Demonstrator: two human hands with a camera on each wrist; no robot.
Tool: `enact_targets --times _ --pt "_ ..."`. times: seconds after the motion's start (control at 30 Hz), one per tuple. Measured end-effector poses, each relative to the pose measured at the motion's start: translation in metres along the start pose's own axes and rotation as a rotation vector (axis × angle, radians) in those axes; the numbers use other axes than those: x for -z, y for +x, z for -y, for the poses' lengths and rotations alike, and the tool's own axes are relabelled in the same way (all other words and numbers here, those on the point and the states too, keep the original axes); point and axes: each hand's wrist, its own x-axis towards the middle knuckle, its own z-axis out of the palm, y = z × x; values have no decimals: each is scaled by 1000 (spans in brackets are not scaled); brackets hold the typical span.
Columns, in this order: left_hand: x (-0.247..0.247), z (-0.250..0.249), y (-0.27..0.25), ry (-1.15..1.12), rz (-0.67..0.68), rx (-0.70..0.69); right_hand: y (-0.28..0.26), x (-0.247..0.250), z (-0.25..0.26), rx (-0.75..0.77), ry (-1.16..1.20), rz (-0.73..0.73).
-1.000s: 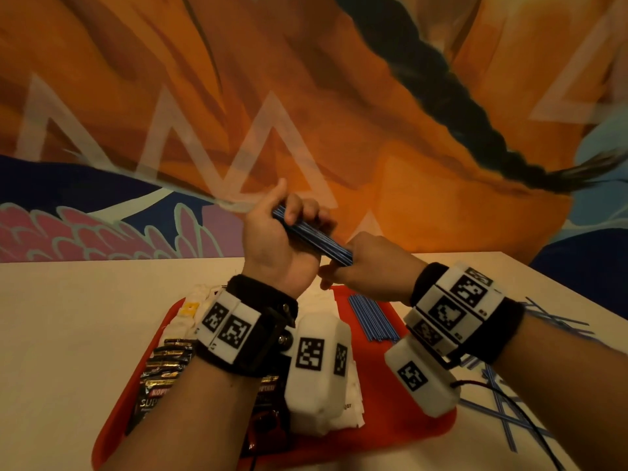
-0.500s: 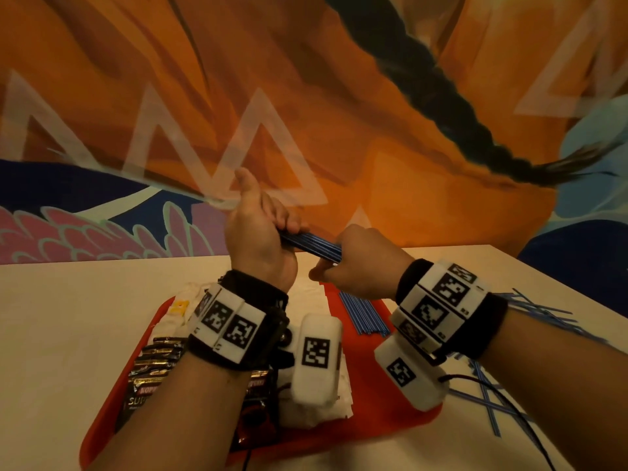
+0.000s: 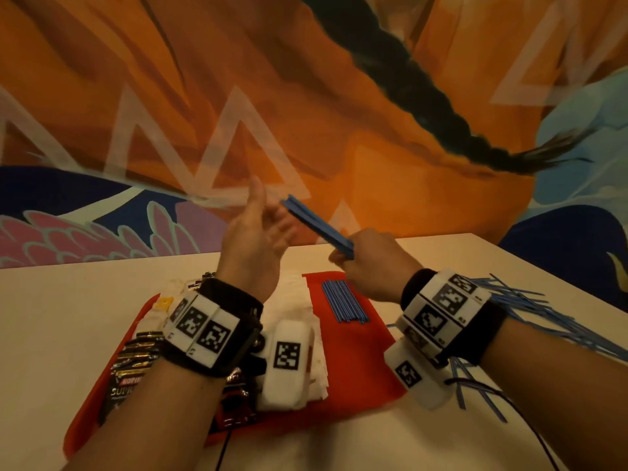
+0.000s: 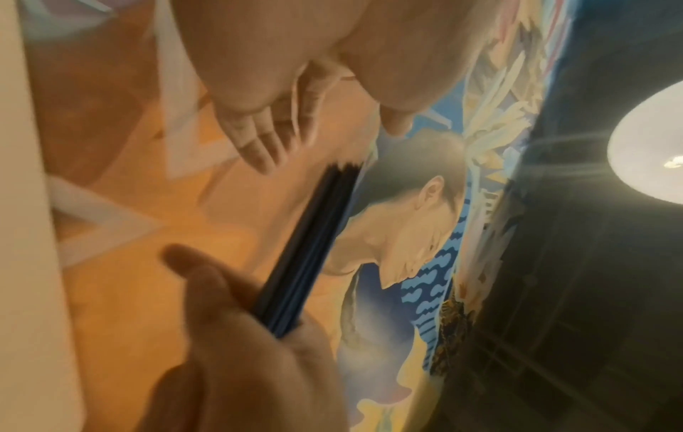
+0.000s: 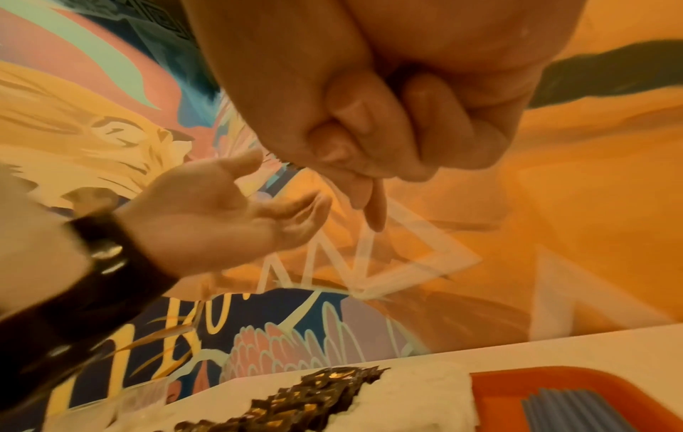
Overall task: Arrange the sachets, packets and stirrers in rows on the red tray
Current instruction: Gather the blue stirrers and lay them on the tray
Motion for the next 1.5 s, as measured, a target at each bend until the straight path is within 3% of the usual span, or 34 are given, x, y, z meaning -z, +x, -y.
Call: enact_targets --times 0.07,0.17,0.33,0.5,0.63,0.83,1.0,1.13,1.33,1.5 --pt "-9 11 -14 67 45 116 2 4 -12 -55 -45 -54" --pt "-35 30 -31 185 143 196 -3 1 -22 -111 -171 -13" --pt "-64 54 -31 387 83 338 -24 -7 -41 -150 -266 62" --pt "-76 77 -25 593 69 479 -37 -22 -64 -137 -187 217" --pt "-81 94 -24 758 106 546 -38 -37 -78 -126 -192 315" --pt "-88 105 -23 868 109 580 -37 -43 -87 -79 -205 308" --pt "-83 110 -19 898 105 631 -40 -25 -95 -35 -85 483" --pt "-72 114 -12 997 105 692 -43 -9 -111 -118 70 664" --pt "-71 119 -15 1131 147 752 -33 -8 -131 -136 -40 527" --pt "-73 126 -16 1152 126 728 -32 -11 -130 -114 -62 515"
